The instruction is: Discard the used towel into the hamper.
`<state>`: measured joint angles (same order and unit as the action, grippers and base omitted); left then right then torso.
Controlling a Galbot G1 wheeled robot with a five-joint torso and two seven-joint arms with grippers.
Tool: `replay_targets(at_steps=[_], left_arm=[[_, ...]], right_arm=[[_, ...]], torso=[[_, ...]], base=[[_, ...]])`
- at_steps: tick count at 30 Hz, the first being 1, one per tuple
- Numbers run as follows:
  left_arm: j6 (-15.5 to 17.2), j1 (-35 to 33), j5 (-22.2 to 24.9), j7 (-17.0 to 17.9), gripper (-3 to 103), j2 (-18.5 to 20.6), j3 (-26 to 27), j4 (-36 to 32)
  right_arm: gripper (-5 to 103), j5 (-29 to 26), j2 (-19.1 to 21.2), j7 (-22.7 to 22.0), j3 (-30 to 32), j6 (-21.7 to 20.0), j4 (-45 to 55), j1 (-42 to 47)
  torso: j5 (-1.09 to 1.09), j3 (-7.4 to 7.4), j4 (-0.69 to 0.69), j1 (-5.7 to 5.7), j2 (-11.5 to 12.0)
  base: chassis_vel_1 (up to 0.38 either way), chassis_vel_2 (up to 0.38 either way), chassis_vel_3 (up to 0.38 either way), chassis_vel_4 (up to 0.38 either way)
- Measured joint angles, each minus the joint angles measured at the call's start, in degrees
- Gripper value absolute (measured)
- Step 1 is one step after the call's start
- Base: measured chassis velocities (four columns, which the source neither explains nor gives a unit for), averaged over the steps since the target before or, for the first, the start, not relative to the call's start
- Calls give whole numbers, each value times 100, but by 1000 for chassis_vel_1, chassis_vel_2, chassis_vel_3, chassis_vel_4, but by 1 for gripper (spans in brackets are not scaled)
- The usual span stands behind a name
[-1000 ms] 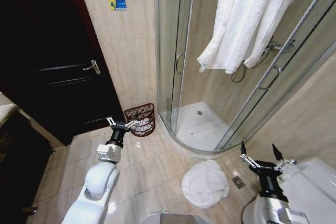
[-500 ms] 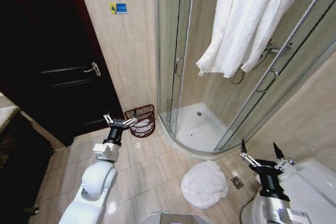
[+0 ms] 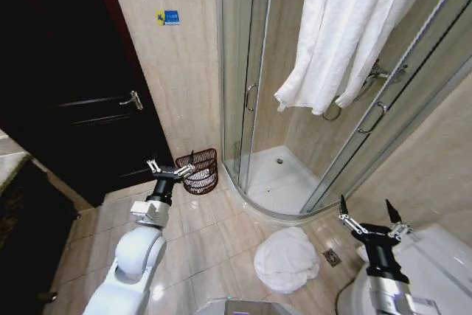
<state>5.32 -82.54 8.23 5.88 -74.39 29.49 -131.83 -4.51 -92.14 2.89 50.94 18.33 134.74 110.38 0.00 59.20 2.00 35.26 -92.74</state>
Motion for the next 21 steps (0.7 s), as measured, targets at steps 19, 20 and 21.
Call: replay_targets(at_steps=[19, 20, 21], left_arm=[[83, -12, 68, 3, 100, 1, -80, -60], [37, -15, 88, 22, 100, 3, -96, -38], [37, -15, 88, 22, 100, 3, -96, -38]], right_arm=[[100, -17, 0, -15, 1, 35, 38, 26], [100, -15, 0, -16, 0, 34, 45, 26], [100, -15, 0, -16, 0, 34, 45, 26]], torso=[[0, 417, 0, 366, -786], [0, 452, 0, 395, -850], [0, 452, 0, 395, -850]], base=[[0, 0, 0, 0], [0, 0, 0, 0], [0, 0, 0, 0]])
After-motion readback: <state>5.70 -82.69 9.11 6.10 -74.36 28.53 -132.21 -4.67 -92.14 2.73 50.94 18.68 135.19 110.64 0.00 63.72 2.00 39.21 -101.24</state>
